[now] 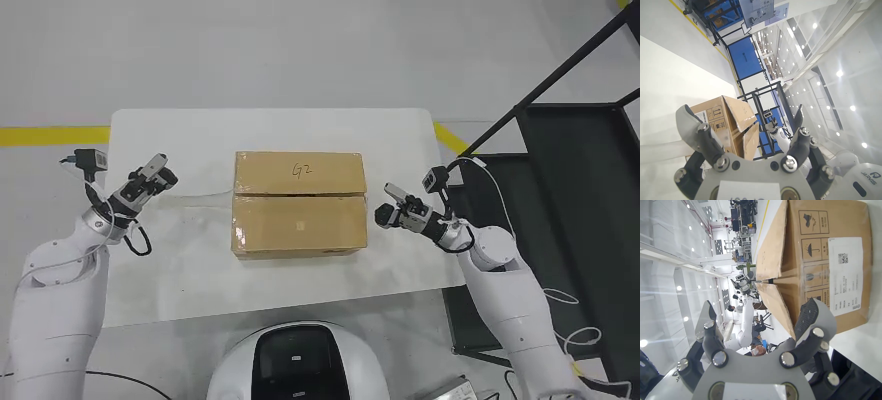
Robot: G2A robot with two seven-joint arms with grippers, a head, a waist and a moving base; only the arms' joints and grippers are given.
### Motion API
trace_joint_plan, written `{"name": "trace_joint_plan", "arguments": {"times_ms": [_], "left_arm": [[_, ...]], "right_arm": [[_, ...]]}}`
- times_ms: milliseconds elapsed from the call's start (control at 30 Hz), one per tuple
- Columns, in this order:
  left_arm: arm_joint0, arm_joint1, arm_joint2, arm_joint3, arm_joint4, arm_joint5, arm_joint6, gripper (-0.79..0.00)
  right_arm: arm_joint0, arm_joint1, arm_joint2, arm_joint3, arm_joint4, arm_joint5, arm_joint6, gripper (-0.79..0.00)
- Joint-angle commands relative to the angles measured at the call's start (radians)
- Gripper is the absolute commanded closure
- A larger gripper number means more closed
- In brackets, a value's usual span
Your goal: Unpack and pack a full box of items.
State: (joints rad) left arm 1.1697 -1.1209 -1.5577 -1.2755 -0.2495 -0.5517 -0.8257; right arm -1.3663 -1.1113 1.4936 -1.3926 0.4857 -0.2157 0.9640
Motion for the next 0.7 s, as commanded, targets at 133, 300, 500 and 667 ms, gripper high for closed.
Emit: {"name": "trace_joint_plan", "arguments": {"times_ms": [133, 300, 500, 667], "left_arm": [[0.003, 0.000, 0.002, 0.003, 0.004, 0.009, 0.027, -0.785], [0.003, 0.000, 0.002, 0.003, 0.004, 0.009, 0.027, -0.785], [0.004, 0.005, 0.012, -0.028, 0.065, -0.020, 0.008, -0.785], [-0.032, 0.003, 0.039, 0.021, 0.056, -0.148, 0.005, -0.785]], "right_arm": [[-0.001, 0.000, 0.003, 0.001, 0.007, -0.003, 0.004, -0.785], [-0.001, 0.000, 0.003, 0.001, 0.007, -0.003, 0.004, -0.785], [0.015, 0.002, -0.020, -0.007, -0.010, -0.079, 0.099, -0.785], [0.087, 0.000, -0.053, 0.084, -0.036, -0.155, 0.144, -0.785]]}}
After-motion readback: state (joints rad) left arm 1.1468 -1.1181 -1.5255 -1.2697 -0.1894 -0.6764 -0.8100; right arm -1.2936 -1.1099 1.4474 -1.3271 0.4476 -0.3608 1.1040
